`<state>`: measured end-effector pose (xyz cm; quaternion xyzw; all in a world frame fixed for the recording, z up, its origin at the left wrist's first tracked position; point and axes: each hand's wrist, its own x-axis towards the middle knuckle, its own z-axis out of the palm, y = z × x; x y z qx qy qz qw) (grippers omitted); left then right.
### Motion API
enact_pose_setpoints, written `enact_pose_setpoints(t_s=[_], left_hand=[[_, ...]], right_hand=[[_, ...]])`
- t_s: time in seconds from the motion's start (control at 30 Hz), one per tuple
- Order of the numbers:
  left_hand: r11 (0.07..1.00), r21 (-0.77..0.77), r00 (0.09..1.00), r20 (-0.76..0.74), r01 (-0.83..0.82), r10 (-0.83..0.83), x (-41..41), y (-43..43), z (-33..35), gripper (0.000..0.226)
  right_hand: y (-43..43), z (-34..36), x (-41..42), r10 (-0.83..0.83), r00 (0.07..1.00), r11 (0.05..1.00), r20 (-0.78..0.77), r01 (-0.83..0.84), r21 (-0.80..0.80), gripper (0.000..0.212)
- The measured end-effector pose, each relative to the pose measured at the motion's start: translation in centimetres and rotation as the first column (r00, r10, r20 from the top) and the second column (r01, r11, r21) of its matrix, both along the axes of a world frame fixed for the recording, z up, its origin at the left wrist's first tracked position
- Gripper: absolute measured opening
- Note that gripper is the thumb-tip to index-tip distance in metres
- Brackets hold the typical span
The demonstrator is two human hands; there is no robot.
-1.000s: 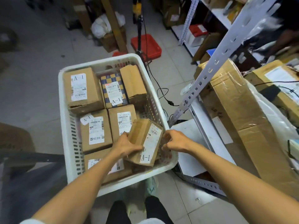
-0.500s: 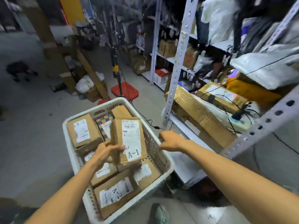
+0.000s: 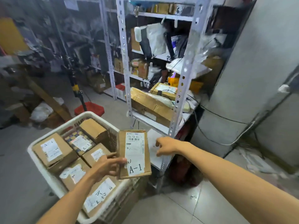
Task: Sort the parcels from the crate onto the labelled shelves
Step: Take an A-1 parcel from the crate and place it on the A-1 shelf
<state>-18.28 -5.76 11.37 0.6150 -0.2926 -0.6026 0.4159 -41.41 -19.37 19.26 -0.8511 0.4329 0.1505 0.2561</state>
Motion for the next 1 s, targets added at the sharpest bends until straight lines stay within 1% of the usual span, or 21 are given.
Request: enact_pose_setpoints(t_s=[0.07, 0.17, 0.23, 0.33, 0.43, 0.53, 0.6, 0.67, 0.7, 0.77, 0.83, 0.9, 0.93, 1.0], left_hand=[[0.997, -0.006, 0.997, 0.001, 0.075, -0.075, -3.1, -0.9, 1.0, 0.087], [0.973, -0.050, 0.975, 0.012, 0.224, -0.224, -8.1, -3.0, 2.4, 0.087], [0.948, -0.083, 0.951, 0.026, 0.309, -0.307, -12.1, -4.4, 3.2, 0.088], [0.913, -0.143, 0.923, 0.029, 0.383, -0.383, -18.3, -6.2, 4.2, 0.086], [0.853, -0.215, 0.877, 0.040, 0.475, -0.479, -24.8, -8.2, 6.4, 0.074], [0.803, -0.297, 0.852, 0.081, 0.517, -0.518, -31.1, -10.4, 9.3, 0.067], [0.744, -0.360, 0.818, 0.110, 0.562, -0.565, -35.8, -11.4, 11.7, 0.064], [0.660, -0.411, 0.758, 0.137, 0.629, -0.637, -40.2, -12.3, 14.3, 0.061], [0.606, -0.433, 0.717, 0.151, 0.667, -0.680, -42.7, -12.7, 15.8, 0.060], [0.530, -0.472, 0.662, 0.170, 0.705, -0.730, -47.5, -13.7, 18.7, 0.058], [0.485, -0.519, 0.643, 0.176, 0.704, -0.745, -52.1, -14.6, 21.6, 0.059], [0.420, -0.576, 0.615, 0.192, 0.702, -0.765, -56.4, -14.8, 24.4, 0.056], [0.389, -0.604, 0.603, 0.196, 0.695, -0.773, -58.5, -15.0, 25.7, 0.052], [0.346, -0.652, 0.596, 0.206, 0.675, -0.776, -61.2, -14.8, 27.8, 0.043]], right_hand=[[0.7, 1.0, -3.6, -0.047, 0.999, 0.999, -0.016, 0.047, 0.000, 0.053], [1.2, 2.3, -9.7, -0.129, 0.991, 0.990, -0.021, 0.127, -0.064, 0.043], [1.7, 3.2, -14.1, -0.203, 0.979, 0.974, -0.021, 0.200, -0.104, 0.042], [2.8, 4.3, -20.5, -0.314, 0.949, 0.940, -0.038, 0.305, -0.151, 0.046], [4.0, 5.5, -27.1, -0.466, 0.885, 0.871, -0.020, 0.455, -0.184, 0.046], [5.6, 7.1, -33.0, -0.553, 0.833, 0.811, -0.018, 0.534, -0.238, 0.046], [6.8, 8.7, -37.1, -0.611, 0.791, 0.765, -0.016, 0.586, -0.267, 0.044], [7.9, 10.7, -41.0, -0.659, 0.752, 0.721, -0.004, 0.631, -0.286, 0.033], [8.5, 12.0, -43.2, -0.688, 0.726, 0.689, 0.013, 0.658, -0.303, 0.028], [10.0, 15.0, -47.0, -0.739, 0.671, 0.620, 0.055, 0.710, -0.335, 0.028], [11.6, 18.1, -50.4, -0.778, 0.622, 0.547, 0.090, 0.740, -0.392, 0.034], [13.5, 20.8, -53.5, -0.820, 0.553, 0.444, 0.146, 0.776, -0.448, 0.039], [14.5, 22.2, -54.8, -0.841, 0.506, 0.385, 0.188, 0.806, -0.450, 0.040], [16.2, 24.4, -56.4, -0.862, 0.444, 0.313, 0.245, 0.846, -0.432, 0.039]])
